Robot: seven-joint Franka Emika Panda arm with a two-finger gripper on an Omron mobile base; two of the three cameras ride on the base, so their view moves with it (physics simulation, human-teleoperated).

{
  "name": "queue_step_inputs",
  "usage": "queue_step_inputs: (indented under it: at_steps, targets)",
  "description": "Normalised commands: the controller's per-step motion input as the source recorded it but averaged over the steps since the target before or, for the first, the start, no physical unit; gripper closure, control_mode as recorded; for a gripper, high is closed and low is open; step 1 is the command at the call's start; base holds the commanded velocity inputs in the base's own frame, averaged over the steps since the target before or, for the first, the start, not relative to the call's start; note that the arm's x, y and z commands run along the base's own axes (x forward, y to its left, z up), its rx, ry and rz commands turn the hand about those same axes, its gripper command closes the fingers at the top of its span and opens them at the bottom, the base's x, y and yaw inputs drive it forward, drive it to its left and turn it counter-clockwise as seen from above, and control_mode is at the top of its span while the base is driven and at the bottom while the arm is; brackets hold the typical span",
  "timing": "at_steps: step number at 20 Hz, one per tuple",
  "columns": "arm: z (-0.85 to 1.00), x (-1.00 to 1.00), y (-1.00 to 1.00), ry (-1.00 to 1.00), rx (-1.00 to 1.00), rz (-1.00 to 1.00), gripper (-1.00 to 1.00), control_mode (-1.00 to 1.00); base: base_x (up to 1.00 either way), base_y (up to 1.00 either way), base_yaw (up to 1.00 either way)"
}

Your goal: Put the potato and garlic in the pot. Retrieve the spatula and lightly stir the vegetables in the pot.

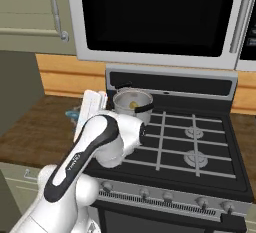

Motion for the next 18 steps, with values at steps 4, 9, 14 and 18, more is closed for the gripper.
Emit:
queue_step_inputs:
  at_steps: [4,9,14,18]
  targets:
    - [0.63,0.35,-0.15,0.1,0.65,-0.11,1.0,-1.0,0.0,0.0,0.0]
    - [-0.06,0.69,0.04,0.04,0.38,-0.28,1.0,-1.0,0.0,0.0,0.0]
    - [0.0,0.86,-0.07,0.04,0.25,-0.32,1.0,-1.0,0.0,0.0,0.0]
    - [0.0,0.51,-0.06,0.05,0.13,-0.4,1.0,-1.0,0.0,0.0,0.0]
